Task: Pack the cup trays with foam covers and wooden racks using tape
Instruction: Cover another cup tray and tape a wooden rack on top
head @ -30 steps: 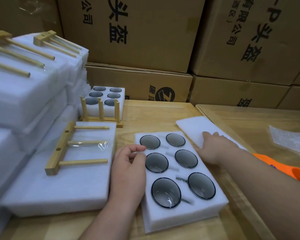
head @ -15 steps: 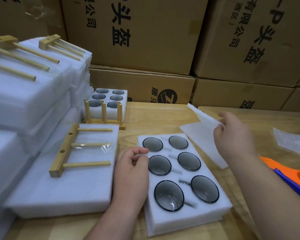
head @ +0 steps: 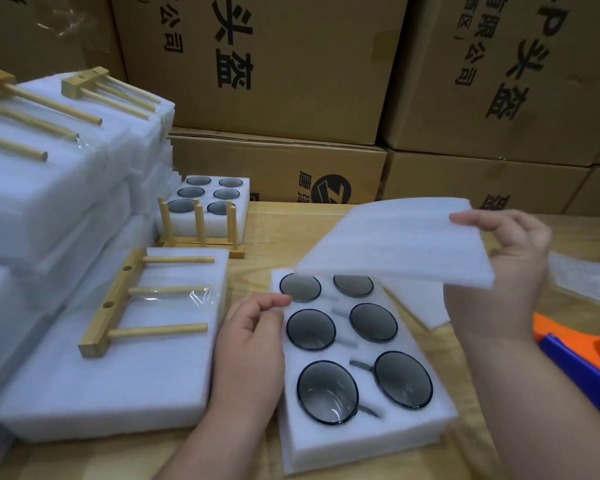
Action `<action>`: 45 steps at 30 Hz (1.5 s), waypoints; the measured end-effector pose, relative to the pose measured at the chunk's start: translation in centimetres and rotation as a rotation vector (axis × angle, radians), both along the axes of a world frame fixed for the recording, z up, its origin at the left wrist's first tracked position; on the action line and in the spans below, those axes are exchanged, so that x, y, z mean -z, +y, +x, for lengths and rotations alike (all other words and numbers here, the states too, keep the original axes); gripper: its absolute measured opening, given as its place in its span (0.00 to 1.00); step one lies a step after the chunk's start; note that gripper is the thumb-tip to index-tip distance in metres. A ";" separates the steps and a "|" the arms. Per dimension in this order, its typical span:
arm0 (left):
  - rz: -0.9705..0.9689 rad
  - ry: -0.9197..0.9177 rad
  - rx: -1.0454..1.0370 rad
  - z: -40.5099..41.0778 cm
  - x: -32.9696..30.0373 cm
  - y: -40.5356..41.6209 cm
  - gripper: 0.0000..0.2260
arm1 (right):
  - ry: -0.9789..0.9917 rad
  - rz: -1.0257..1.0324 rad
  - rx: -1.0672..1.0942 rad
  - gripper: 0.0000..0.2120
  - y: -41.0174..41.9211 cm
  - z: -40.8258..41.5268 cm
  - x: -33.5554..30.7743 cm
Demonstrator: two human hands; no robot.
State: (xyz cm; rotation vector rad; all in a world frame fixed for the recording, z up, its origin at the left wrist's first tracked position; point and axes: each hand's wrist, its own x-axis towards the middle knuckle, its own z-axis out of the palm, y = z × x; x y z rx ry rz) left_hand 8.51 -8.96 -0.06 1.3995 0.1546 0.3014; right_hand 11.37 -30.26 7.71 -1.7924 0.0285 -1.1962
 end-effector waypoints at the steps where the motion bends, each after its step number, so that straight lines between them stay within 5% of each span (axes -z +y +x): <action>1: -0.016 -0.019 0.007 0.0 -0.1 0.0 0.11 | 0.025 0.202 -0.160 0.13 0.2 0.1 0.0; 4: -0.001 -0.065 0.015 0.2 0.0 0.2 0.15 | 0.119 0.698 -0.615 0.09 0.3 0.0 0.2; 7: 0.051 -0.126 0.038 0.2 0.3 0.3 0.18 | 0.235 0.704 -0.713 0.14 0.0 0.3 1.3; 12: -0.021 -0.133 0.110 -0.2 0.3 -0.1 0.15 | 0.420 0.736 -0.892 0.07 -0.1 0.5 2.3; 16: -0.076 -0.138 0.118 -0.3 0.1 -0.1 0.13 | 0.442 0.444 -0.759 0.14 0.2 0.0 3.1; 21: -0.256 -0.111 0.145 -0.2 -0.1 -0.2 0.14 | 0.531 0.377 -0.663 0.26 -0.1 0.3 3.4; 25: -0.317 -0.070 0.193 -0.4 -0.3 -0.2 0.11 | 0.537 0.448 -0.676 0.25 -0.8 0.5 3.9; 32: -0.337 -0.080 0.212 -0.5 -0.6 -0.4 0.16 | 0.627 0.508 -0.663 0.10 0.1 1.3 4.8; 45: -0.372 -0.101 0.299 -0.9 -0.8 -0.3 0.16 | 0.727 0.576 -0.742 0.26 -0.7 1.6 5.4</action>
